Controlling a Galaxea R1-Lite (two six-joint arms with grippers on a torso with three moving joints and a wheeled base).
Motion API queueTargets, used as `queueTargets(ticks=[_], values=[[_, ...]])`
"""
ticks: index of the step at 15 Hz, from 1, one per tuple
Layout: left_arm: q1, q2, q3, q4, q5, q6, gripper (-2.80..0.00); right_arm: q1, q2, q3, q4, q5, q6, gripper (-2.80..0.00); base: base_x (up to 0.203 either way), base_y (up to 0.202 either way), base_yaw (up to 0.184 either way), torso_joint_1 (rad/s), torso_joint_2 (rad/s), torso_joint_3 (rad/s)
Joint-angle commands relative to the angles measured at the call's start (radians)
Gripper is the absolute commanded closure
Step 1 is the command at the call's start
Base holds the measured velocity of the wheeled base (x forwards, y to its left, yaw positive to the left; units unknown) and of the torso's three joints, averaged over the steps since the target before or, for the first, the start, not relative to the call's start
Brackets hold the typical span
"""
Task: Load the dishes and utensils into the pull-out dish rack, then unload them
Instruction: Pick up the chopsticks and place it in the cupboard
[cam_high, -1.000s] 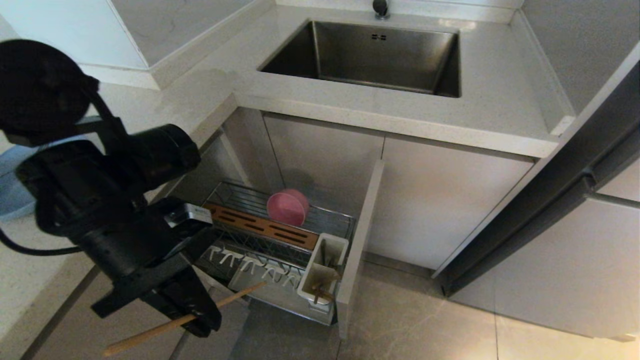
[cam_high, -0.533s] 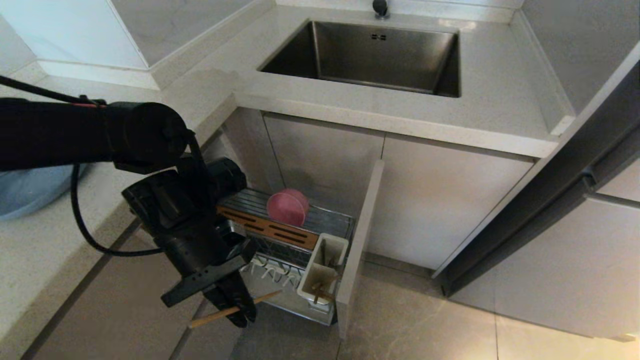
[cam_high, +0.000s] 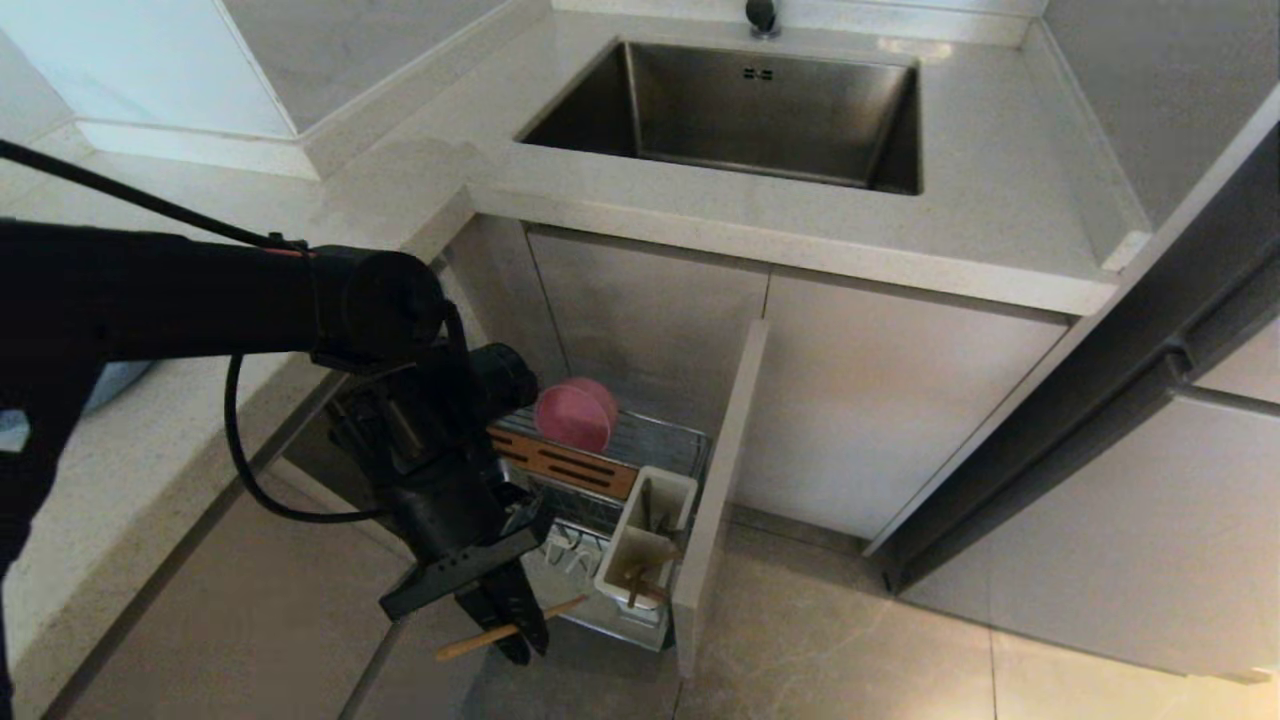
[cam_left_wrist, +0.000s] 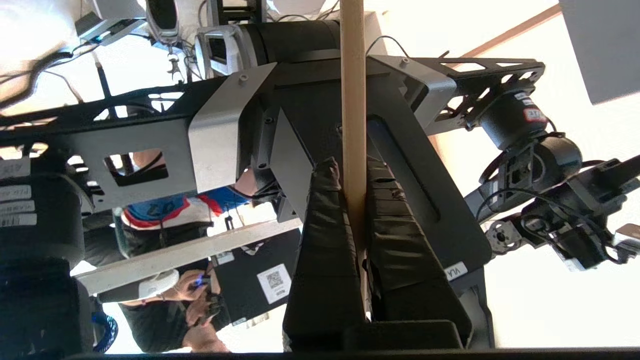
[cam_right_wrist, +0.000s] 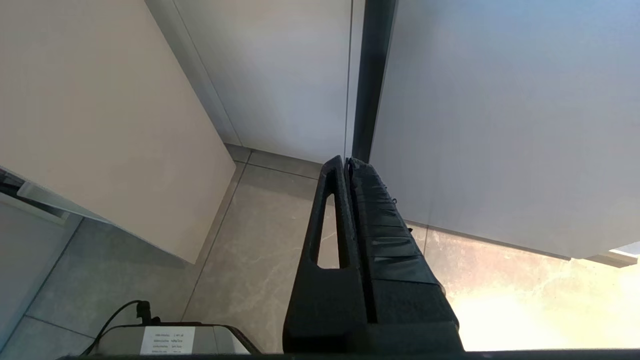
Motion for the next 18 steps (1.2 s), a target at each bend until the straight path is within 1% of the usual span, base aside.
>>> queueTargets(ticks=[1,3,5,7,10,14,18], values=[[-0.016,0.037,-0.004,-0.006,-0.003,-0.008,0.0,0.0,-0.001,0.0,0.0,0.0,0.0,0.0,0.0,0.0,0.0,0.0,0.0,0.0],[-0.029,0.066,-0.004,-0.04,-0.003,-0.023,0.0,0.0,-0.001,0.0,0.0,0.0,0.0,0.0,0.0,0.0,0.0,0.0,0.0,0.0],[-0.032,0.084,-0.006,-0.065,-0.002,-0.025,0.0,0.0,-0.001,0.0,0.0,0.0,0.0,0.0,0.0,0.0,0.0,0.0,0.0,0.0],[-0.033,0.106,-0.019,-0.084,0.001,-0.045,0.0,0.0,-0.001,0.0,0.0,0.0,0.0,0.0,0.0,0.0,0.0,0.0,0.0,0.0],[-0.032,0.124,-0.024,-0.149,0.013,-0.074,0.0,0.0,-0.001,0.0,0.0,0.0,0.0,0.0,0.0,0.0,0.0,0.0,0.0,0.0],[-0.032,0.159,-0.04,-0.189,0.05,-0.08,0.0,0.0,-0.001,0.0,0.0,0.0,0.0,0.0,0.0,0.0,0.0,0.0,0.0,0.0],[-0.03,0.178,-0.06,-0.209,0.059,-0.083,0.0,0.0,-0.001,0.0,0.0,0.0,0.0,0.0,0.0,0.0,0.0,0.0,0.0,0.0]])
